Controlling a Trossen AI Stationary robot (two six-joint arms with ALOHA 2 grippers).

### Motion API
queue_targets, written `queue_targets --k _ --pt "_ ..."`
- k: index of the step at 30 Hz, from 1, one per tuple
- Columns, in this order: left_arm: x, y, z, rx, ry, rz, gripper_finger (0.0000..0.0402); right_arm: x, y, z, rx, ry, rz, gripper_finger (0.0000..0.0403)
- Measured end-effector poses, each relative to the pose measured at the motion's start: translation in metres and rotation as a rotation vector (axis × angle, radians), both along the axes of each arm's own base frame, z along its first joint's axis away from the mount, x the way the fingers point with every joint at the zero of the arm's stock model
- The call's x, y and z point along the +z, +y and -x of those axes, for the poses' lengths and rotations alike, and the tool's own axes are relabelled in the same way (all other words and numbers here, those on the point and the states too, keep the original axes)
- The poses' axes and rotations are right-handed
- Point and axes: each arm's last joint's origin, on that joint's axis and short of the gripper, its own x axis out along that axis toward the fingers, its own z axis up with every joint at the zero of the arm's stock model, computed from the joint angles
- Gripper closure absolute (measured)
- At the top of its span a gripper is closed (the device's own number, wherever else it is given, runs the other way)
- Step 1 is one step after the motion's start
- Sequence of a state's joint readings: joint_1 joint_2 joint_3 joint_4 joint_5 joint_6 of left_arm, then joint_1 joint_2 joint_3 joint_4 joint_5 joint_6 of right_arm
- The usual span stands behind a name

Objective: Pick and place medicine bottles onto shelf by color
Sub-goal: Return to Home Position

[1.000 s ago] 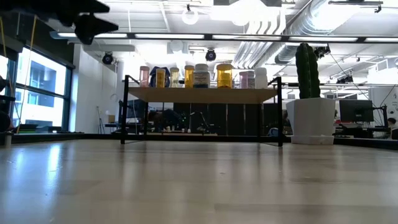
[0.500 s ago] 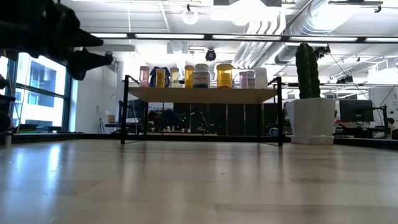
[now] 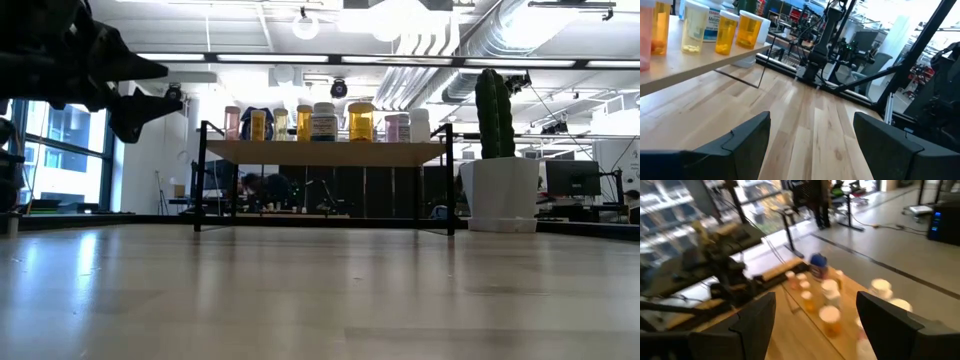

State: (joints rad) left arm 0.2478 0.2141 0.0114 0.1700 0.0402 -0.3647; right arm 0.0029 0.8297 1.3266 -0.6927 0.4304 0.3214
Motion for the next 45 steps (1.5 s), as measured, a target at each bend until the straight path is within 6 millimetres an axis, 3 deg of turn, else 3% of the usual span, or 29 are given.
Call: queue_targets --k 6,18,33,39,45 --pt "-0.001 0.0 0.0 0.003 0.013 0.003 0.0126 -0.014 0.004 -0.003 -0.027 0.076 0.024 0.0135" --pt "-0.002 0.0 0.0 0.003 0.016 0.004 0.0126 -0.128 0.014 -0.01 0.144 -0.107 -0.047 0.0135" --pt "-0.001 0.0 0.0 0.003 0.016 0.004 0.0126 -0.238 0.02 -0.001 0.212 -0.258 -0.152 0.0135" --pt "-0.001 0.0 0.0 0.003 0.016 0.003 0.0126 -0.271 0.019 0.004 0.203 -0.323 -0.147 0.0135" --pt "-0.001 0.0 0.0 0.003 0.016 0.003 0.0126 -0.272 0.017 0.008 0.153 -0.302 -0.102 0.0135"
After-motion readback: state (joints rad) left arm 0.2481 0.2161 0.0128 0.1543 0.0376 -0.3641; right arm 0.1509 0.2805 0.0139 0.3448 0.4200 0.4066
